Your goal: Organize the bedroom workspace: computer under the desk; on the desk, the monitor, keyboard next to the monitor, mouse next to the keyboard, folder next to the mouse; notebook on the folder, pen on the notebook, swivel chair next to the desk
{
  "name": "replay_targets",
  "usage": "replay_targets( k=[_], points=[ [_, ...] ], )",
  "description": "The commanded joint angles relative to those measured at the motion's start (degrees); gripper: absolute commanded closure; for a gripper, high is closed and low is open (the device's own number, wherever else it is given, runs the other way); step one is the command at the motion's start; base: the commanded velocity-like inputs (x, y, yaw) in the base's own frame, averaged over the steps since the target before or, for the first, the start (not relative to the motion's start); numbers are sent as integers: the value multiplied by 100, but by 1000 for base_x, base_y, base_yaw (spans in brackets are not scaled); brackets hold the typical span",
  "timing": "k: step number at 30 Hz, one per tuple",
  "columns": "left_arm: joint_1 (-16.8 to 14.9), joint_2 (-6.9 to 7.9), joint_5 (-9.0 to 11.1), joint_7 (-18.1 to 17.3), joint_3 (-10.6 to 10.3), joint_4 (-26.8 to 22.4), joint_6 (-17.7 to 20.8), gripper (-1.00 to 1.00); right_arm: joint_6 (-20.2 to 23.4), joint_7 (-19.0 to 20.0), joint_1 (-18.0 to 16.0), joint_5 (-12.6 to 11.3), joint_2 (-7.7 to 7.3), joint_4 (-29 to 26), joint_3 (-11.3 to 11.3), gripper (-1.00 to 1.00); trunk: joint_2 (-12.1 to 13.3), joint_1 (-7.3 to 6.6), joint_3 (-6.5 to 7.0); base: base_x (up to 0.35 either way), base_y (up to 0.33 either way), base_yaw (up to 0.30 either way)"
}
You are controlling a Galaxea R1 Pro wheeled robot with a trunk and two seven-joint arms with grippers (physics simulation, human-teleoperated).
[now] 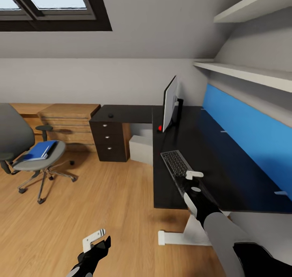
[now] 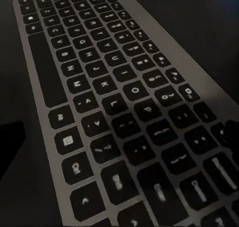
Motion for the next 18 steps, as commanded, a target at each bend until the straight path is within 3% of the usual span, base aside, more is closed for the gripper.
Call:
replay_targets(
  k=[1, 7, 18],
  points=[
    [-2, -3, 52, 25, 0, -10, 23, -100, -6, -6, -2, -30, 2, -12, -13, -100, -3, 3, -6, 271, -120, 0],
    [-2, 0, 57, 32, -56, -3, 26, -100, -6, 1, -2, -35, -6, -19, -16, -100, -3, 3, -4, 214, -153, -8],
    [-2, 5, 56, 25, -67, 80, 30, -100, 2, 80, -2, -47, -25, -18, -16, -100, -3, 3, 32, 18, -26, -105]
  ],
)
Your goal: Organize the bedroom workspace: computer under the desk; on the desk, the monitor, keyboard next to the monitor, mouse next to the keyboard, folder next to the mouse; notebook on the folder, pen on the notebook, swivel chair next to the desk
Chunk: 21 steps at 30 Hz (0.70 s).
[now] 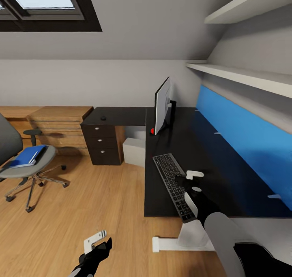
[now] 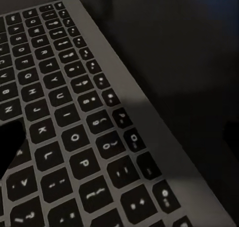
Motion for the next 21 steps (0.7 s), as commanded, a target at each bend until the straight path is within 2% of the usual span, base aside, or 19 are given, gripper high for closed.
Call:
replay_targets(
  k=[1, 4, 6, 10, 13, 21],
  points=[
    [-2, -1, 52, 33, -4, -8, 22, -100, -4, 19, -3, -30, -1, -3, -10, -100, -4, 0, -5, 1, -2, -21],
    [-2, -1, 51, 33, -6, -5, 22, -100, 0, 121, -3, -27, -19, -4, -13, -100, -4, 0, -4, 1, -1, -13],
    [-2, 0, 51, 33, -9, -3, 22, -100, 14, 287, -3, -75, -153, 1, -28, -100, -4, 0, -4, 0, 0, -4],
    [-2, 0, 54, 32, -9, -2, 22, -100, 57, 360, -3, -495, -320, 3, -58, -100, -4, 0, -4, 0, 0, -1],
    [-2, 0, 56, 32, -9, 4, 22, -100, 153, 466, -3, -641, -348, 6, -55, -100, -4, 0, -4, 0, 0, 0],
    [-2, -1, 54, 32, -9, 23, 22, -100, 382, 930, -3, -682, -393, 20, -67, -100, -4, 0, -4, 0, 0, 0]
  ],
)
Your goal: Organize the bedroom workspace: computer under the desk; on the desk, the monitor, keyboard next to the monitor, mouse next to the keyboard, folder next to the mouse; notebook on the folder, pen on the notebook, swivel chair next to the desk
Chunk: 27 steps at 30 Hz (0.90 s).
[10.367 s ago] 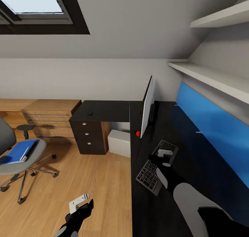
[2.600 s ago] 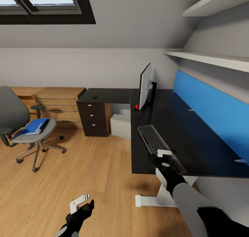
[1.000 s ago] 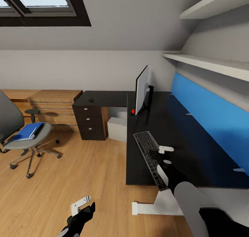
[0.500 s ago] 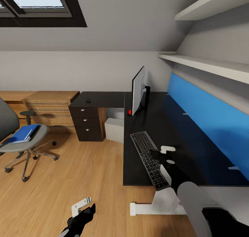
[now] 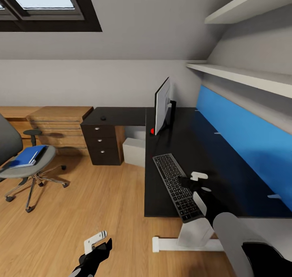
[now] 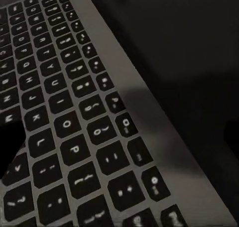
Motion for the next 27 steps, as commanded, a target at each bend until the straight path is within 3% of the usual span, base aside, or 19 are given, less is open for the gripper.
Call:
replay_targets(
  k=[1, 11, 27],
  points=[
    [-2, 0, 53, 34, -3, -9, 22, -100, 54, 33, -1, -40, -19, -12, -12, -100, -4, 0, -6, 7, 0, 0],
    [-2, -3, 55, 45, -116, 3, 20, -100, 48, 43, -1, -36, -25, -34, -12, -100, -4, 0, -6, 208, 0, 0],
    [-2, 0, 69, 48, -154, -48, 20, -100, 26, 28, -1, -27, -26, -46, -10, -100, -4, 0, -6, 19, 0, 0]
  ],
)
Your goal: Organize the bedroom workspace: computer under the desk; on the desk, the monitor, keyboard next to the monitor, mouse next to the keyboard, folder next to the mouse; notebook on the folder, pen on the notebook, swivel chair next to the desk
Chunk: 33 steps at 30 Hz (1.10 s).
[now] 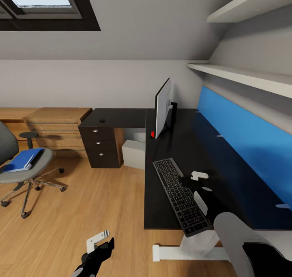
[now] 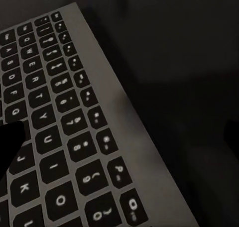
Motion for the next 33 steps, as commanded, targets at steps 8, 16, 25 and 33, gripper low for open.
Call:
replay_targets(
  k=[8, 16, 25, 33],
  points=[
    [-2, 1, 54, 57, -9, -31, 11, -100, 44, -15, -1, -40, 6, -4, -2, -100, -325, 176, -150, 0, 0, 0],
    [-2, -7, 46, 66, -8, -31, 10, -100, 59, -81, -1, -14, 15, 16, 19, -100, -646, 352, -293, 0, 0, 0],
    [-2, -5, 45, 67, -8, -32, 10, -100, 57, -346, -1, 8, 36, 29, 49, -100, -1006, 549, -455, 0, 0, 0],
    [-2, -1, 45, 67, -8, -32, 10, -100, 57, -452, -1, 13, 42, 32, 60, -100, -1327, 725, -598, 0, 0, 0]
  ],
)
